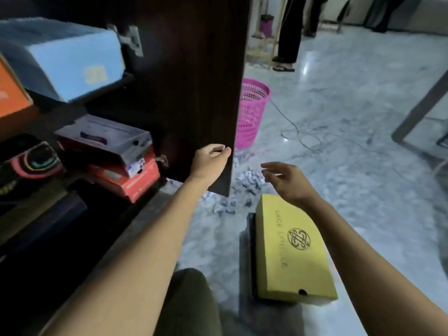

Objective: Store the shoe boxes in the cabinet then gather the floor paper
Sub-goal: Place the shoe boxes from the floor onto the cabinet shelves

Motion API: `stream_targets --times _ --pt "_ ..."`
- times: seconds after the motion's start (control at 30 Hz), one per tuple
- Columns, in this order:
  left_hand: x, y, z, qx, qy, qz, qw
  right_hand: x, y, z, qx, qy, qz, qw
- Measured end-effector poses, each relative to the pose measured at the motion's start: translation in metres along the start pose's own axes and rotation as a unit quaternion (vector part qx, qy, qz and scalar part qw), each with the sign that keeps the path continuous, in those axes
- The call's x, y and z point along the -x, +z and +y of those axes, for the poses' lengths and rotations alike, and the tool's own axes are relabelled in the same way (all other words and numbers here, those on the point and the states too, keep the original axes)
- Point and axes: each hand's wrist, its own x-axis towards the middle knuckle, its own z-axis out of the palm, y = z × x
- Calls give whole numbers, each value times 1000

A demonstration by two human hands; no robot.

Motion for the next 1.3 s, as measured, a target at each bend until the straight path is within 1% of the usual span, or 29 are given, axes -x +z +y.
stream_targets --times 0.13,0.23,0.3,0.37,0.43,0.5,0.57,0.63,0.7,0.73,0.8,0.87,0.9,0.97,1.1,1.17,1.3 --pt "23 58 -58 0 -53 -38 998 30 -12 82 19 76 14 997" --pt "45 100 -109 -7 -122 -66 990 48 -5 140 33 149 36 988" --pt "65 122 -137 -8 -166 -76 983 60 2 170 49 192 35 980" --pt "85 137 -159 -28 -192 -82 977 72 9 193 54 208 25 976" --pt "102 146 -177 -45 -205 -100 973 82 16 207 50 193 35 979" --pt "116 153 -191 -42 -210 -131 968 90 20 212 34 186 67 980" --pt "125 156 -202 -35 -196 -129 972 97 23 211 10 179 88 980" --pt "131 153 -208 -22 -184 -77 980 103 23 211 -31 177 98 979" --pt "135 144 -215 -12 -201 -22 979 116 24 209 -93 199 108 970" --pt "137 138 -219 -12 -212 -11 977 123 27 211 -119 215 108 963" --pt "140 131 -227 4 -232 -30 972 136 35 218 -152 246 90 953" --pt "142 130 -232 50 -252 -92 962 144 40 222 -186 279 62 940" --pt "143 132 -233 83 -261 -118 954 144 40 222 -196 284 42 938" --pt "144 134 -233 121 -273 -142 944 141 38 221 -203 269 2 942" --pt "146 135 -234 124 -266 -142 946 139 37 220 -248 265 -37 931" --pt "147 132 -234 117 -255 -141 949 139 39 219 -264 265 -39 927" --pt "144 118 -223 110 -207 -128 964 134 40 206 -287 247 -40 924"
